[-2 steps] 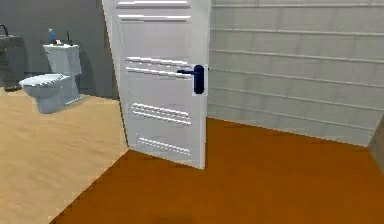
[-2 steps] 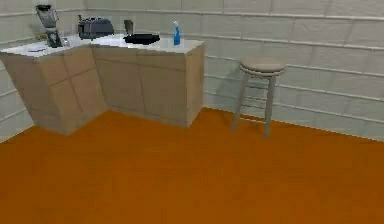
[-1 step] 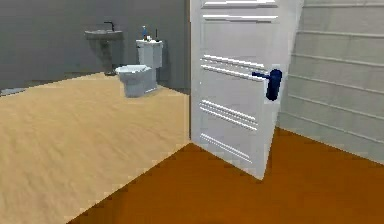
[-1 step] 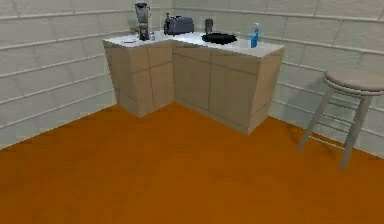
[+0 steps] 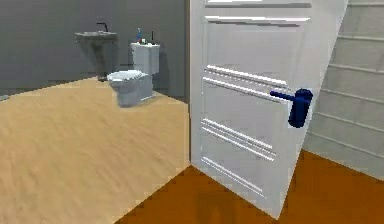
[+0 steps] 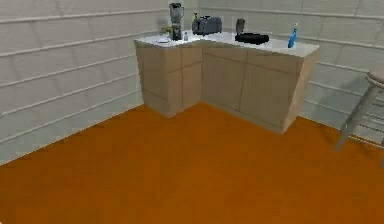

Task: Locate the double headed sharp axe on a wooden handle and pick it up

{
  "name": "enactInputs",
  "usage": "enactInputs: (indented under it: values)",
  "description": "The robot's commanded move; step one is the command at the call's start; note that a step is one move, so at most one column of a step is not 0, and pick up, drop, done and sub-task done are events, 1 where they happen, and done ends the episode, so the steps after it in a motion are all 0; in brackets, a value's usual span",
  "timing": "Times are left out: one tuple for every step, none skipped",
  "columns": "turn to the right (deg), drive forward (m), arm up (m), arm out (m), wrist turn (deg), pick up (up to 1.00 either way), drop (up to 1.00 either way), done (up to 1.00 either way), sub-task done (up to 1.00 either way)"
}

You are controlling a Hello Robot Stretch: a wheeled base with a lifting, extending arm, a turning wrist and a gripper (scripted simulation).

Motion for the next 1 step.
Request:
enactInputs:
  values:
    - [-45.0,0.00,0.00,0.00,0.0,0.00,0.00,0.00,0.00]
